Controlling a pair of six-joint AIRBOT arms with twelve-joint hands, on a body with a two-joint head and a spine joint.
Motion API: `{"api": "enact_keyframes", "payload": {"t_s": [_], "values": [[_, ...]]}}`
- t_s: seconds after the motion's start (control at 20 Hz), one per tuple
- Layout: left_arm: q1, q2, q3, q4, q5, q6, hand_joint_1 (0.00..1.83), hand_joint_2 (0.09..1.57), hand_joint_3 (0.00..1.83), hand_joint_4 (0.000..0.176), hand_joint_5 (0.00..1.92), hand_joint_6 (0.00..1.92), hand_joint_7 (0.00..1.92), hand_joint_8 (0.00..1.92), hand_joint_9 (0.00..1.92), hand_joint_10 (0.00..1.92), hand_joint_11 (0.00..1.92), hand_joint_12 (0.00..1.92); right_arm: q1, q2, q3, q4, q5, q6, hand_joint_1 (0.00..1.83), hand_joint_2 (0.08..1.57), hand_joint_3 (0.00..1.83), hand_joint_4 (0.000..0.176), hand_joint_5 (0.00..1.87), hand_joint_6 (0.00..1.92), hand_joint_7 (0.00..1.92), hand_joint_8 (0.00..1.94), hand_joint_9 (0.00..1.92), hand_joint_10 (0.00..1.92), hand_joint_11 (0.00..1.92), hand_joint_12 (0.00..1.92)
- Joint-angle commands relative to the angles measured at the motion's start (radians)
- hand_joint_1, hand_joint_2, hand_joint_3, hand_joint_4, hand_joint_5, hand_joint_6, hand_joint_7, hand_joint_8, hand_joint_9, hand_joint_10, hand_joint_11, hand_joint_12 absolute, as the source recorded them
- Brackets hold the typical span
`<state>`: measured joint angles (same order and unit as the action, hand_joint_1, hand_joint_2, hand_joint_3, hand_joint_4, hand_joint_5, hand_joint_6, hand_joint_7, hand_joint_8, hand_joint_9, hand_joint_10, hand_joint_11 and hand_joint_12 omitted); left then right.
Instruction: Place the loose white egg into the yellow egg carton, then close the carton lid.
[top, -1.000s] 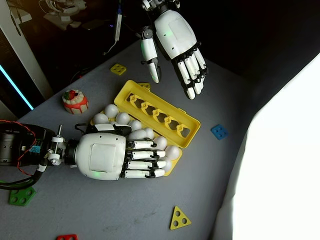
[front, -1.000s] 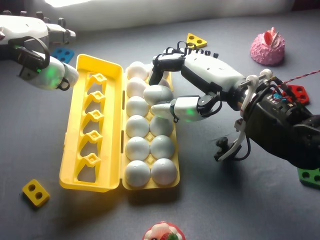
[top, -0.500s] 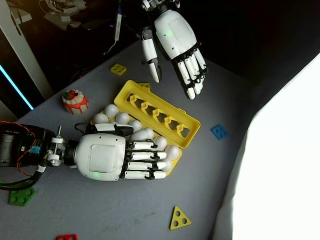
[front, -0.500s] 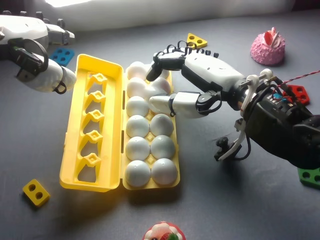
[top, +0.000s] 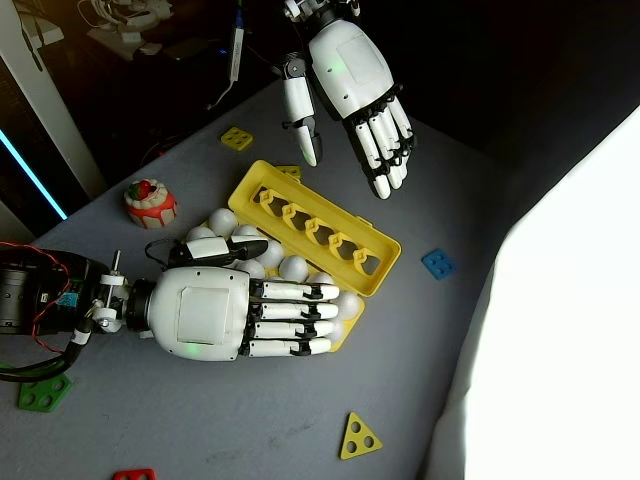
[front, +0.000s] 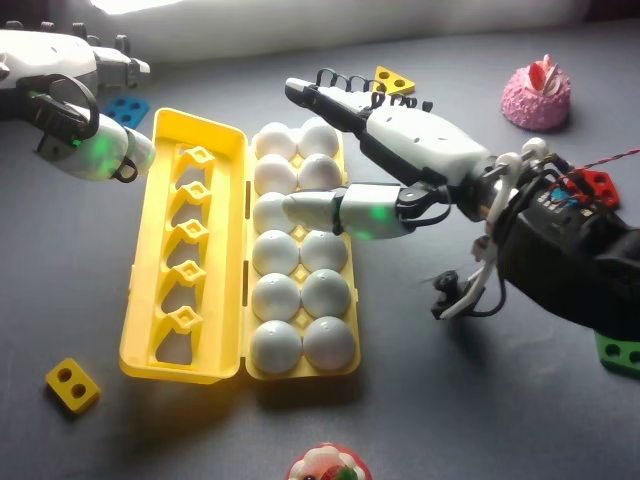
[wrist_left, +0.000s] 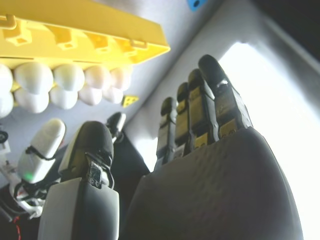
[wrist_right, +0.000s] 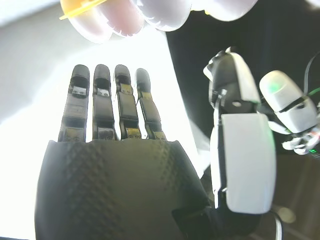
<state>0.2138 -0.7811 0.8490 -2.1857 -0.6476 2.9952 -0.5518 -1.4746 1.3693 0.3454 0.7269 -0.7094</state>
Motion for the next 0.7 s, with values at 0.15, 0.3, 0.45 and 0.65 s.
{"api": "enact_keyframes", "payload": {"t_s": [0.15,0.3,0.45,0.65], "values": [[-0.017,0.000,0.024,0.027,-0.022,-0.098,0.41,1.39,0.00,0.042,0.13,0.00,0.12,0.00,0.15,0.00,0.00,0.69,0.011,0.073,-0.001,-0.011,0.044,0.008,0.52,1.05,0.00,0.000,0.07,0.05,0.13,0.00,0.02,0.31,0.00,0.69],[-0.025,-0.003,0.033,0.006,-0.081,-0.153,0.40,1.38,0.00,0.045,0.13,0.00,0.12,0.01,0.16,0.01,0.00,0.68,0.015,0.132,-0.029,-0.073,0.008,0.005,0.52,1.05,0.00,0.000,0.09,0.06,0.13,0.01,0.02,0.31,0.00,0.69],[-0.032,-0.015,0.053,-0.098,-0.126,-0.156,0.44,1.37,0.00,0.047,0.13,0.00,0.13,0.00,0.17,0.00,0.00,0.73,0.020,0.237,-0.108,-0.111,-0.021,-0.016,0.53,1.05,0.00,0.000,0.12,0.05,0.15,0.01,0.03,0.31,0.00,0.64],[-0.022,-0.032,0.063,-0.142,-0.146,-0.232,0.48,1.36,0.00,0.042,0.15,0.01,0.13,0.00,0.19,0.01,0.00,0.79,-0.003,0.396,-0.232,-0.148,-0.068,-0.017,0.51,1.06,0.00,0.000,0.11,0.03,0.16,0.00,0.03,0.31,0.00,0.54]]}}
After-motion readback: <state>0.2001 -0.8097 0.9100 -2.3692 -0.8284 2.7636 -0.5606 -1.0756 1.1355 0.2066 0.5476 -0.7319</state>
